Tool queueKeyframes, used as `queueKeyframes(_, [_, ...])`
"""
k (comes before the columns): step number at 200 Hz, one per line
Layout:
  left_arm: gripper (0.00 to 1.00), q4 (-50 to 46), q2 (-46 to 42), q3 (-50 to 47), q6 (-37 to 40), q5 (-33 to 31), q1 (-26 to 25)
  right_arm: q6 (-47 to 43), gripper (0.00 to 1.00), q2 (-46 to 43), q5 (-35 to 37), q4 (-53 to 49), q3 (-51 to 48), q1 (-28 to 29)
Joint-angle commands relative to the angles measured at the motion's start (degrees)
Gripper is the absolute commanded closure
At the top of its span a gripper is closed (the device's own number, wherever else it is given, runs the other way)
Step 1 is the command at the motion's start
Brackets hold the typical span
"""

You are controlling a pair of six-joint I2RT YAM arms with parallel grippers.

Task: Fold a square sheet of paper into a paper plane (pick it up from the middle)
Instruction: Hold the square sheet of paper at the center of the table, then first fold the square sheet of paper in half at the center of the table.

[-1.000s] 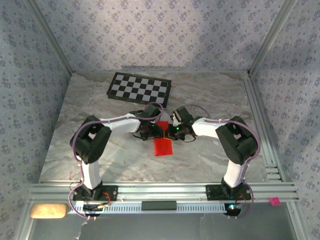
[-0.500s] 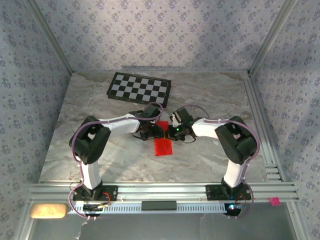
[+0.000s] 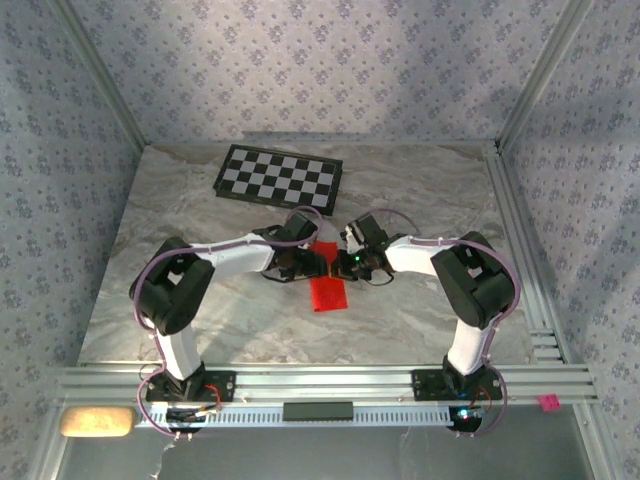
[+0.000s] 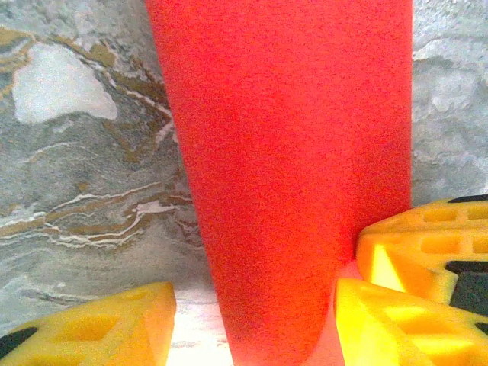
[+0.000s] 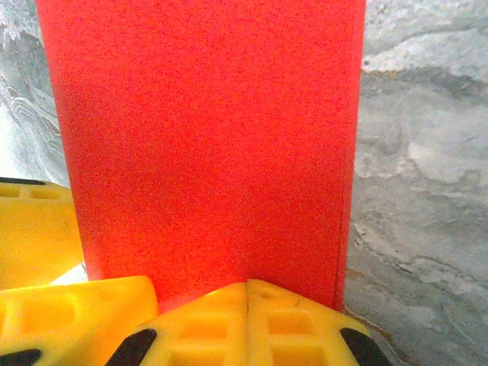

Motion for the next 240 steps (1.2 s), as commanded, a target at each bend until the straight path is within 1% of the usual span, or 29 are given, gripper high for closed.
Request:
queueKeyframes(1, [0.42, 4.2, -3.3, -1.7, -2.0, -0.5, 1.8, -1.6, 1.00, 1.8, 4.1, -7.1, -2.0, -0.8])
queueKeyframes(12, [0.43, 6.2, -4.6, -3.1, -3.1, 0.8, 2.6, -1.7, 1.00, 1.7, 4.2, -7.1, -2.1, -0.8])
queueKeyframes(28, [0.49, 9.8, -6.4, -5.3, -5.0, 3.3, 4.0, -2.3, 1.00, 1.8, 3.8, -7.3, -1.9, -1.0])
queueKeyframes(38, [0.59, 11.8, -7.2, -6.3, -6.0, 5.3, 4.7, -2.9, 1.00, 1.9, 3.8, -7.9, -1.7, -1.3])
queueKeyframes(50, [0.67, 14.9, -8.1, -7.7, -6.8, 7.4, 5.3, -3.2, 1.00, 1.9, 3.4, -8.2, -1.8, -1.8])
queueKeyframes(59, [0.76, 18.2, -8.5, -8.8, -7.3, 9.7, 5.8, -3.3, 1.00, 1.9, 3.2, -8.1, -1.9, -1.9])
queueKeyframes(75, [0.89, 24.7, -7.7, -10.1, -8.6, 16.1, 6.5, -3.3, 1.00, 1.9, 2.9, -8.2, -1.8, -2.0])
queueKeyframes(92, [1.00, 29.0, -5.3, -10.2, -9.6, 21.3, 6.6, -3.2, 1.00, 1.9, 2.9, -8.1, -1.6, -1.9])
queueKeyframes(107, [1.00, 31.3, -3.0, -10.2, -10.5, 23.6, 6.6, -3.0, 1.00, 1.8, 3.3, -8.2, -1.5, -1.8])
queueKeyframes(122, [1.00, 32.6, -1.3, -10.7, -11.1, 24.0, 6.6, -2.9, 1.00, 1.8, 3.5, -8.2, -1.6, -1.7])
queueKeyframes(174, [1.00, 33.4, 1.6, -13.0, -10.5, 22.9, 6.6, -2.8, 1.00, 1.8, 4.0, -8.4, -1.7, -1.7])
queueKeyframes(213, [1.00, 32.5, 0.9, -13.6, -9.5, 22.8, 6.6, -2.8, 1.00, 1.7, 4.3, -8.6, -1.7, -1.6])
queueKeyframes(240, [0.95, 27.6, -1.9, -12.0, -6.8, 21.6, 6.6, -2.7, 1.00, 1.6, 4.6, -8.7, -1.8, -1.6])
